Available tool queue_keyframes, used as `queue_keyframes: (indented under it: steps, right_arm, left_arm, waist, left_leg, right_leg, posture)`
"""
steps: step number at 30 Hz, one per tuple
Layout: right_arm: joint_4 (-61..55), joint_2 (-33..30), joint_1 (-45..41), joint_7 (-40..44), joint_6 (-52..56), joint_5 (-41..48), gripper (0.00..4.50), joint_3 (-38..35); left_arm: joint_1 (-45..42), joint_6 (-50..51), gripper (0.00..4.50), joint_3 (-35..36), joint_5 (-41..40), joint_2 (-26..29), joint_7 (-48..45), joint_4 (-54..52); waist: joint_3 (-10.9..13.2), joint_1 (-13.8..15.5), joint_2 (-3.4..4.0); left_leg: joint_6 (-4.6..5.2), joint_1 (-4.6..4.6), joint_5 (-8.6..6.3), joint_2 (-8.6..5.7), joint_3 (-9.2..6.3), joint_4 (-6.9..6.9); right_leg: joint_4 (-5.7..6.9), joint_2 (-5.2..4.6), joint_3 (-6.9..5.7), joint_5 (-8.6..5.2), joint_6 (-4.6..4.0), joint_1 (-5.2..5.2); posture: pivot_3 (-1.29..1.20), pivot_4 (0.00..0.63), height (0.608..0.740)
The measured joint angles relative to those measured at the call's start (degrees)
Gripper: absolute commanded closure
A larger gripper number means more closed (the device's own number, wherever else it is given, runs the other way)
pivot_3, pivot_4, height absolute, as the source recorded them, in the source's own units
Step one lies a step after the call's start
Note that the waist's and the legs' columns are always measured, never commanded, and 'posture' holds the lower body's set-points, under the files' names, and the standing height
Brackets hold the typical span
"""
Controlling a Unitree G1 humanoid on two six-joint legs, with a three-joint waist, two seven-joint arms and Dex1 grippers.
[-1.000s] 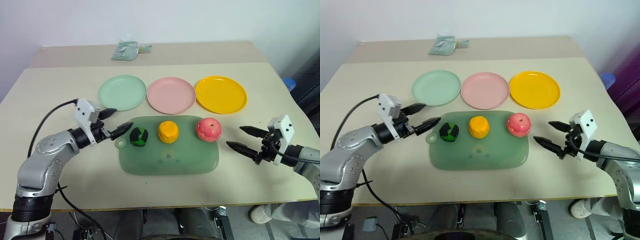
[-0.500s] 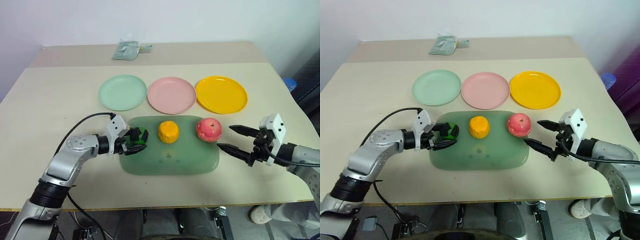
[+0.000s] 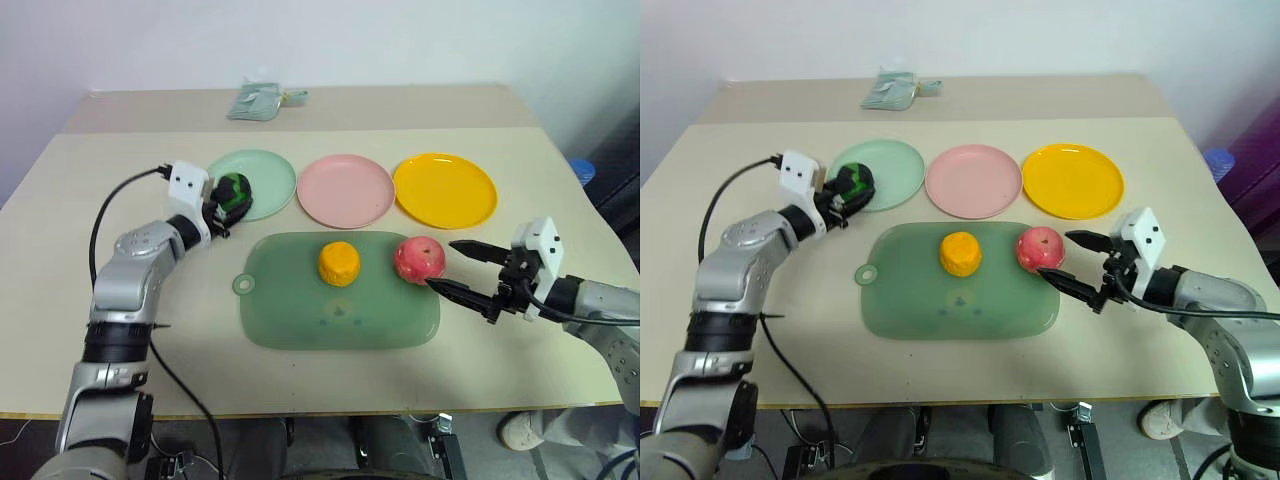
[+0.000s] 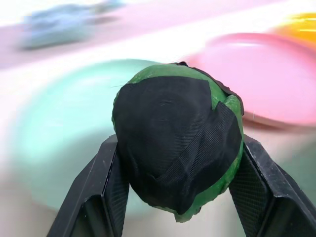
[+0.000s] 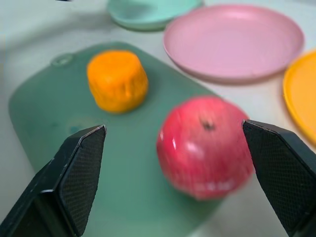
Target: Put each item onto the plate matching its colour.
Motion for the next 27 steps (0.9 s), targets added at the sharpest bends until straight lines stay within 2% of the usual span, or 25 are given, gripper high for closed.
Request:
queue_keyframes:
  steps: [1, 2, 4, 6, 10, 14, 17, 23, 27]
  right_arm:
    - [-0.04, 0.39, -0.56, -0.16, -0.11, -0.01, 0.00, 0.62]
    - [-0.04, 0.73, -1.02, -0.38, -0.22, -0.11, 0.00, 1.23]
    - [-0.04, 1.37, -1.76, -1.02, -0.69, -0.43, 0.00, 2.24]
    - [-0.05, 1.81, -2.42, -2.11, -0.90, -0.57, 0.00, 2.59]
    - [-1.33, 2.97, -5.08, -4.31, 1.19, 0.78, 0.00, 3.60]
    - [-4.83, 4.46, -6.96, -6.68, 3.10, 0.55, 0.00, 8.57]
    - [-5.00, 4.88, -8.73, -9.17, 2.10, -3.83, 0.00, 12.65]
    - [-1.30, 5.00, -10.28, -8.67, 0.38, -6.27, 0.00, 13.29]
    - [1.95, 4.45, -12.59, -8.61, -0.71, -8.32, 0.00, 13.23]
  left_arm:
    - [-2.01, -0.37, 1.80, 0.02, 0.64, -0.84, 1.04, 3.19]
    - [-3.82, -0.87, 1.54, 0.04, 0.95, -1.70, 1.66, 6.42]
    - [-6.37, -2.10, 0.94, -0.01, 2.02, -2.57, 2.53, 12.09]
    - [-7.68, -3.32, 0.03, 0.00, 2.65, -2.73, 2.84, 15.58]
    - [-7.55, -5.91, 0.03, 0.52, 3.05, -1.83, 1.78, 15.29]
    - [-2.80, -9.28, 0.03, 2.18, 3.03, 1.57, -0.01, 10.05]
    - [4.71, -9.41, 0.03, 3.42, 0.50, 4.15, -5.05, 0.59]
    - [23.49, -4.80, 0.03, 2.73, -8.25, 8.67, -17.10, -23.84]
    - [30.56, -1.91, 0.03, -0.46, -10.73, 9.66, -20.87, -33.35]
  waist:
    - [0.00, -0.08, 0.00]
    - [0.00, -0.10, 0.00]
    - [0.00, -0.31, -0.01]
    - [0.00, -0.50, -0.01]
    - [0.01, -0.41, -0.01]
    - [0.00, -0.61, 0.00]
    - [0.00, -0.41, -0.01]
    - [0.00, -0.22, -0.02]
    - [0.00, -0.14, -0.01]
  left_leg:
    - [0.00, -0.05, 0.00, 0.00, 0.01, 0.00]
    - [0.00, -0.06, 0.00, 0.00, 0.01, -0.01]
    - [0.00, -0.08, 0.00, 0.01, 0.01, -0.03]
    - [0.00, -0.09, 0.00, 0.03, 0.00, -0.04]
    - [-0.07, -0.09, 0.04, 0.05, -0.04, -0.03]
    - [-0.07, -0.09, 0.04, 0.13, -0.03, -0.06]
    - [-0.08, -0.11, 0.04, 0.19, 0.00, -0.05]
    - [-0.06, -0.10, 0.04, 0.23, 0.00, -0.06]
    - [-0.07, 0.01, 0.04, 0.25, -0.01, -0.06]
  right_leg:
    - [0.00, -0.01, 0.00, 0.00, 0.00, -0.05]
    - [0.00, -0.03, 0.00, 0.00, 0.00, -0.07]
    - [0.01, -0.03, 0.03, 0.00, 0.00, -0.17]
    - [0.03, -0.03, 0.06, 0.00, 0.00, -0.23]
    - [0.11, -0.03, 0.08, 0.00, 0.00, -0.25]
    - [0.11, -0.03, 0.12, 0.00, 0.00, -0.30]
    - [0.10, -0.11, 0.14, 0.00, 0.00, -0.30]
    - [0.06, -0.18, 0.14, 0.00, -0.01, -0.25]
    - [0.09, -0.09, 0.10, 0.01, -0.03, -0.11]
  posture:
    - [0.00, 0.150, 0.740]
    - [0.00, 0.150, 0.740]
    - [0.00, 0.150, 0.740]
    - [0.00, 0.150, 0.740]
    - [0.00, 0.150, 0.740]
    - [0.00, 0.150, 0.740]
    - [0.00, 0.150, 0.740]
    - [0.00, 0.150, 0.740]
    - [0.00, 0.150, 0.740]
